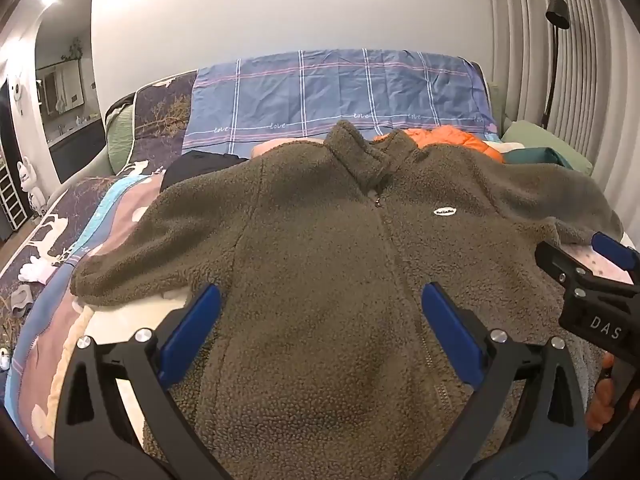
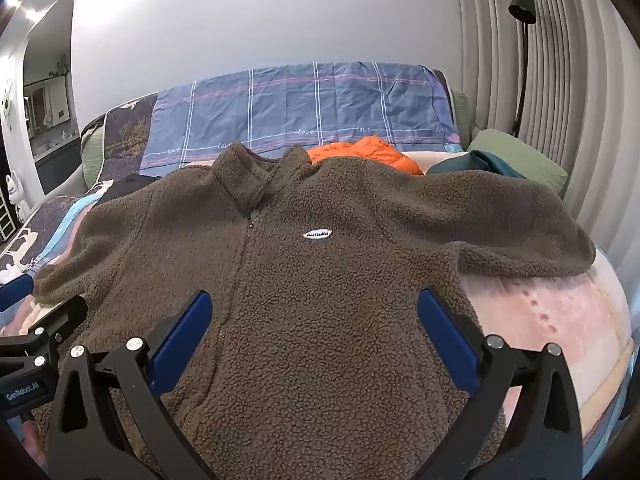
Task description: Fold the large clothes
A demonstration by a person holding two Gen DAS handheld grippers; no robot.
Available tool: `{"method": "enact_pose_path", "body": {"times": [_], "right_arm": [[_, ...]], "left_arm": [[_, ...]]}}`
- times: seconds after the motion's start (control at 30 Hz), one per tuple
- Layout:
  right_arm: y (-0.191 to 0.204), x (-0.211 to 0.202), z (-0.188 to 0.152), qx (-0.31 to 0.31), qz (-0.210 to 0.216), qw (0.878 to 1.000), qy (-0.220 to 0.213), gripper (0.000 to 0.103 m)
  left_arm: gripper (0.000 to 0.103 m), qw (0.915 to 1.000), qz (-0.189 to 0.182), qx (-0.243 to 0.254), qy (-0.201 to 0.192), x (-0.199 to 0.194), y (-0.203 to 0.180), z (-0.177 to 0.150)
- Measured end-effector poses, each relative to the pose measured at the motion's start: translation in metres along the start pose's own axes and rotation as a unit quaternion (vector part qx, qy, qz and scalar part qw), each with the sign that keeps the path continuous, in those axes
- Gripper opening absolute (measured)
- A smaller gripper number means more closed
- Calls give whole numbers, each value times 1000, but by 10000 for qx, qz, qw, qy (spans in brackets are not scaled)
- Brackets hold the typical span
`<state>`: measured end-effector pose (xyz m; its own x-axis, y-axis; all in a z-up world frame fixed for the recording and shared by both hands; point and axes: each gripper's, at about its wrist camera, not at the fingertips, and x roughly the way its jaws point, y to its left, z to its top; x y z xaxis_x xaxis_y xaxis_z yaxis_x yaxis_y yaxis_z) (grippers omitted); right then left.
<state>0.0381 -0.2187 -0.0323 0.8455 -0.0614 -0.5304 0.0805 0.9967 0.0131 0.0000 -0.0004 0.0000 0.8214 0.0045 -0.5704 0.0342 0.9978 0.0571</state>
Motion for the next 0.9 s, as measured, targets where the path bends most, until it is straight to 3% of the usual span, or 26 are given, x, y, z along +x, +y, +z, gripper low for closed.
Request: {"method": "enact_pose_path", "body": {"times": [0.67,0.9], "right_arm": [[-2,4,-4,-50,0,10000,40,102],[-2,5,-4,-50,-12,10000,44,102]], "left_arm": [[101,9995,-211,230,5,-7,-6,-4],[101,9989,-71,454,42,-2,-12,-5]]}}
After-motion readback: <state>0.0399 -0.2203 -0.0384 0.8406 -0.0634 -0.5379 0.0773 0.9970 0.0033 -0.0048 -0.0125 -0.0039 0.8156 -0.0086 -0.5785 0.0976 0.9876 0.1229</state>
